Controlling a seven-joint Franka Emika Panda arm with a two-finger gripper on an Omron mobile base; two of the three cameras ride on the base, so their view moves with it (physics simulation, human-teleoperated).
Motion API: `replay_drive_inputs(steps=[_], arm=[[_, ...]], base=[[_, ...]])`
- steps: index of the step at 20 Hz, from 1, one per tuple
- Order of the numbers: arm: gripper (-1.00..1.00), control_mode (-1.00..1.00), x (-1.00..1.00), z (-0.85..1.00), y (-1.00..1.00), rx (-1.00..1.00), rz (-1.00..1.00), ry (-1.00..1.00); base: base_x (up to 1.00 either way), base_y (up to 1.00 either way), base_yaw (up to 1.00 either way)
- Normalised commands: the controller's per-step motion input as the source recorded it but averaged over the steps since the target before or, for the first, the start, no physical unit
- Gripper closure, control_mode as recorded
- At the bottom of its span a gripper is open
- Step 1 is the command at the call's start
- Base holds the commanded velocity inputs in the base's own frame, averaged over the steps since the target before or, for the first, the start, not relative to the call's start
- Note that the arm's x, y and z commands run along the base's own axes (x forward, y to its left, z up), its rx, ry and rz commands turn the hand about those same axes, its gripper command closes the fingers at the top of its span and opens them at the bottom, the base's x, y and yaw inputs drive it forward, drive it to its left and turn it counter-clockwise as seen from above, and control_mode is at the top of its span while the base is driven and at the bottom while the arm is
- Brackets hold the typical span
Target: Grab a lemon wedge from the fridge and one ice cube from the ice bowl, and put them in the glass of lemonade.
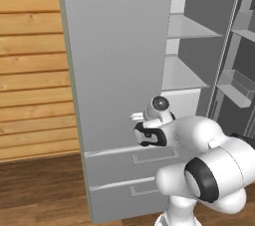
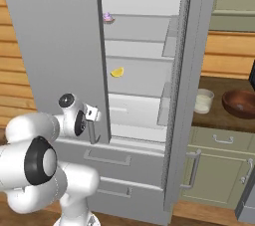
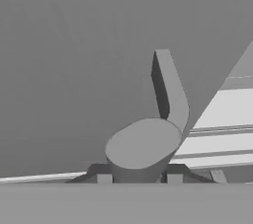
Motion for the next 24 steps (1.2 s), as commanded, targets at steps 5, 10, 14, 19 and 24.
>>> replay_drive_inputs(steps=[5,10,14,19,24], arm=[[1.0,-1.0,-0.22,0.22,0.83,0.0,0.01,-0.01],[1.0,-1.0,-0.7,0.4,0.97,0.0,0.12,-0.01],[1.0,-1.0,-1.0,0.82,0.95,-0.02,0.19,0.0],[-1.0,-1.0,-1.0,0.5,0.31,0.0,0.05,-0.12],[-1.0,-1.0,-1.0,1.0,-0.43,0.02,0.01,-0.21]], base=[[0.0,0.0,0.0],[0.0,0.0,0.0],[0.0,0.0,0.0],[0.0,0.0,0.0],[0.0,0.0,0.0]])
